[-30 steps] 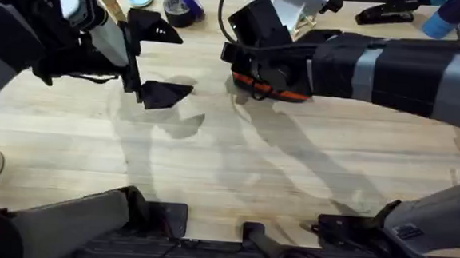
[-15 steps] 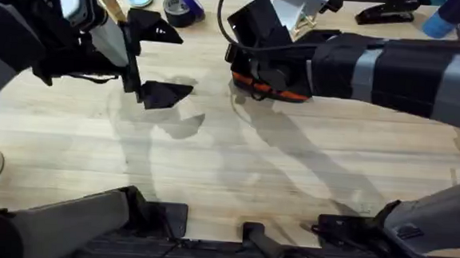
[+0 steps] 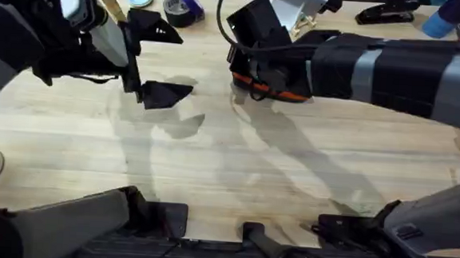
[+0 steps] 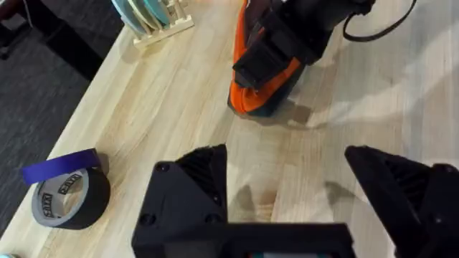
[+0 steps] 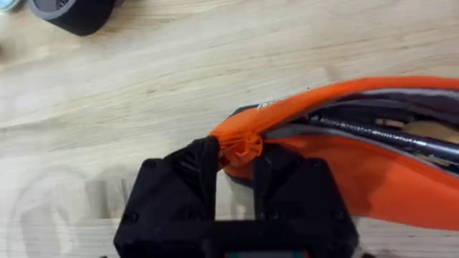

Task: Unzip the bag, pick up the pens from the table one at a time and place them inside, then zip the bag closed.

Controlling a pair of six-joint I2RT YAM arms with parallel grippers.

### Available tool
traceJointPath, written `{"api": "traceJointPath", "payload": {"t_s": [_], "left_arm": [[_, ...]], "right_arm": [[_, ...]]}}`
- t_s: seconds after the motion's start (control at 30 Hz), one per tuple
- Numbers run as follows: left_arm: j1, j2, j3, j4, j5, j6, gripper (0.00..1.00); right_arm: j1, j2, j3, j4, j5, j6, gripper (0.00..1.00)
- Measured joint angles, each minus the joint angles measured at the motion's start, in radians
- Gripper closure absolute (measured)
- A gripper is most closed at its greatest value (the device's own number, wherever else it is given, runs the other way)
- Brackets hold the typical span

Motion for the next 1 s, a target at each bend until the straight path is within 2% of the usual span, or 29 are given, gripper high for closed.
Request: {"api": "traceJointPath", "payload": {"t_s": [0.07,0.27,1.0], "left_arm": [[0.000,0.000,0.000,0.000,0.000,0.000,0.006],[0.000,0.000,0.000,0.000,0.000,0.000,0.006],[0.000,0.000,0.000,0.000,0.000,0.000,0.005]], "right_arm": [[0.000,0.000,0.000,0.000,0.000,0.000,0.757],[0.002,0.000,0.000,0.003,-0.011,0.000,0.958],[0.003,-0.032,0.000,-0.028,-0.026,0.000,0.969]]}}
